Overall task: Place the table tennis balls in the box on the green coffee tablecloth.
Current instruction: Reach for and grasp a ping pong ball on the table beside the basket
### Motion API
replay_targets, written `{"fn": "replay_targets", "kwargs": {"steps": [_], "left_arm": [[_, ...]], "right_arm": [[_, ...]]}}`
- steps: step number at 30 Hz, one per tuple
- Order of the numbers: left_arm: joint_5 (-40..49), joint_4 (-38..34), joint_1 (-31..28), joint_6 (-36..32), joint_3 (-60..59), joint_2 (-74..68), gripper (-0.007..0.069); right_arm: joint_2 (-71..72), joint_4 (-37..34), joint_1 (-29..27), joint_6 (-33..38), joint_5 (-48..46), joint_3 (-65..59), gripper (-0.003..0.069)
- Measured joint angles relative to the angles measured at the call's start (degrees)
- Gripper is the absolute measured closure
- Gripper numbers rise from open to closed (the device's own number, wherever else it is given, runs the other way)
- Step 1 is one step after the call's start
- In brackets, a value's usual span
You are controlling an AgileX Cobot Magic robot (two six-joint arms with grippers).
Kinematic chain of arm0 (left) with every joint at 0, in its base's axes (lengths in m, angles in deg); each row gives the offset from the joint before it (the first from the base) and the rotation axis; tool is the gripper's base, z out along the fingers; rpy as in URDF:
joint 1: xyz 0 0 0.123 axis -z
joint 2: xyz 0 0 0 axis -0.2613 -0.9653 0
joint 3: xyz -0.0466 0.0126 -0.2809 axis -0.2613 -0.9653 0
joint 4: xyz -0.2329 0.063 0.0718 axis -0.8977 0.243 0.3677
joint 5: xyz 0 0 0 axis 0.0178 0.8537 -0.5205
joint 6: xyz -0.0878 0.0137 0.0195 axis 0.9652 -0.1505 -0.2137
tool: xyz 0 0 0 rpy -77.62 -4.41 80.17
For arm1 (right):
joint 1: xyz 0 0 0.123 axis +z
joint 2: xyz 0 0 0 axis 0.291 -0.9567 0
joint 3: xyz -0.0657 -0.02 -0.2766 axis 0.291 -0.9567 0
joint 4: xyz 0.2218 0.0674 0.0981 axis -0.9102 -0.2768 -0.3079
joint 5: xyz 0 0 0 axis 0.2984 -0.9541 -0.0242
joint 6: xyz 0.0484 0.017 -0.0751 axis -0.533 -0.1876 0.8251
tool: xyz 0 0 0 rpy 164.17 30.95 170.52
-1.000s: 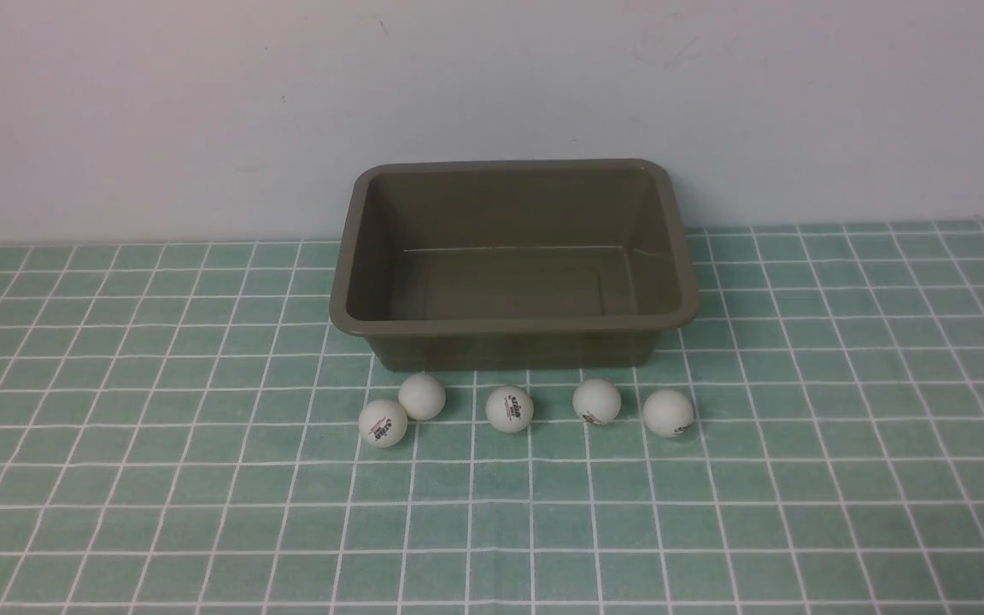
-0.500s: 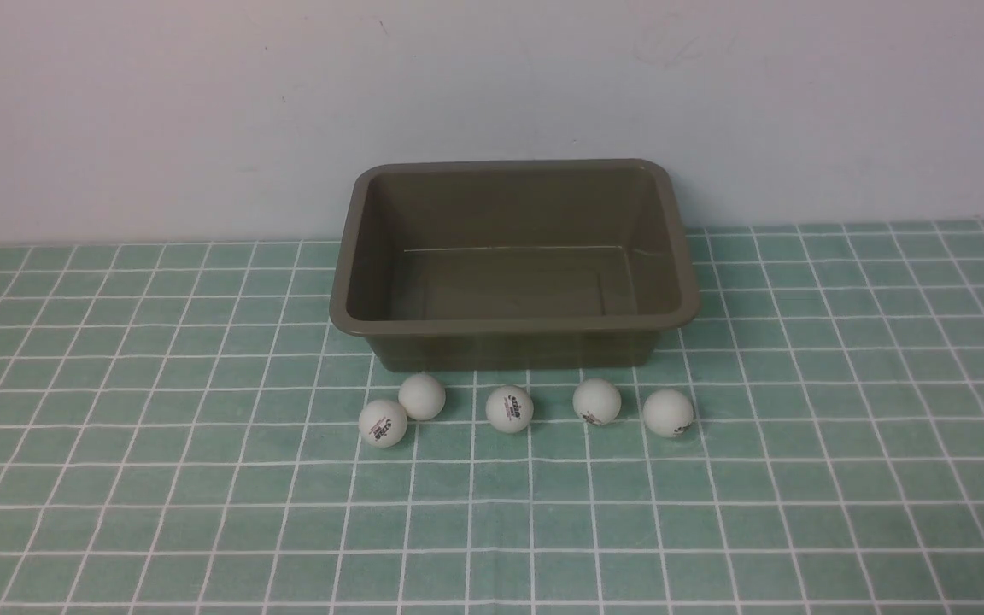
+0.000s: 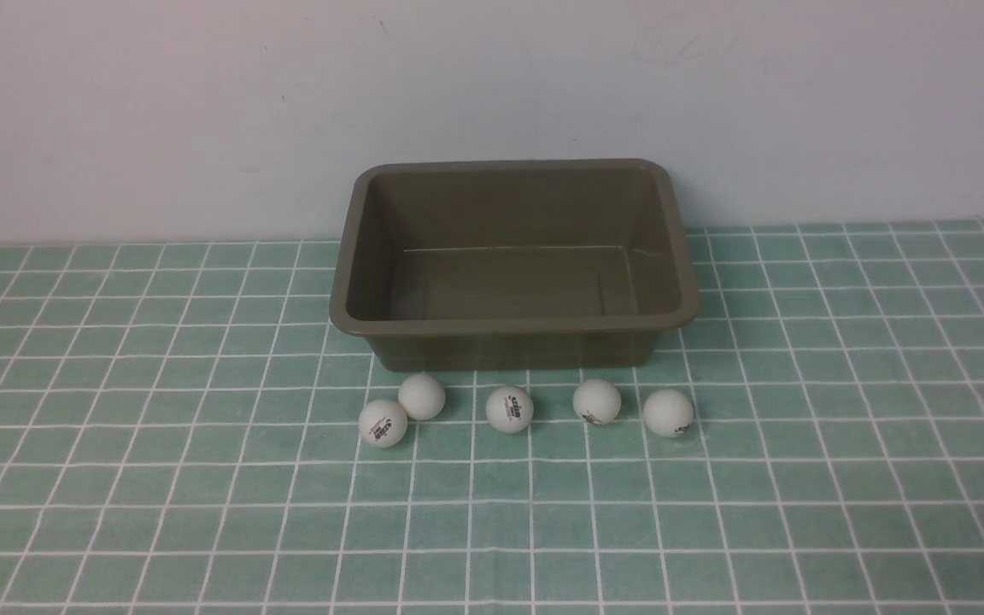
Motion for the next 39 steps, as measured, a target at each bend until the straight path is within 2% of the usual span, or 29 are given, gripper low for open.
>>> {"fn": "replay_targets", "kwargs": {"steps": [5,12,15,24,39], "left_arm": [[0.00,0.00,0.00,0.00,0.00,0.00,0.0629],[0.00,0.00,0.00,0.00,0.00,0.00,0.0629],[0.00,0.00,0.00,0.00,0.00,0.00,0.0629],[0.00,0.00,0.00,0.00,0.00,0.00,0.0629],[0.00,0.00,0.00,0.00,0.00,0.00,0.0629]], "right_arm": [[0.00,-2.05,0.00,-2.58,-0.58,10.13,0.0146],[0.00,-2.91,0.00,-3.65,-17.49,21.58,0.0146],[0.00,-4.25,0.00,-3.76,-21.28,23.88,0.0146],[0.00,-13.05,0.00,-3.30,-24.12,24.63,0.0146],[0.00,-14.85,0.00,-3.12,-24.31,24.63,0.0146]]}}
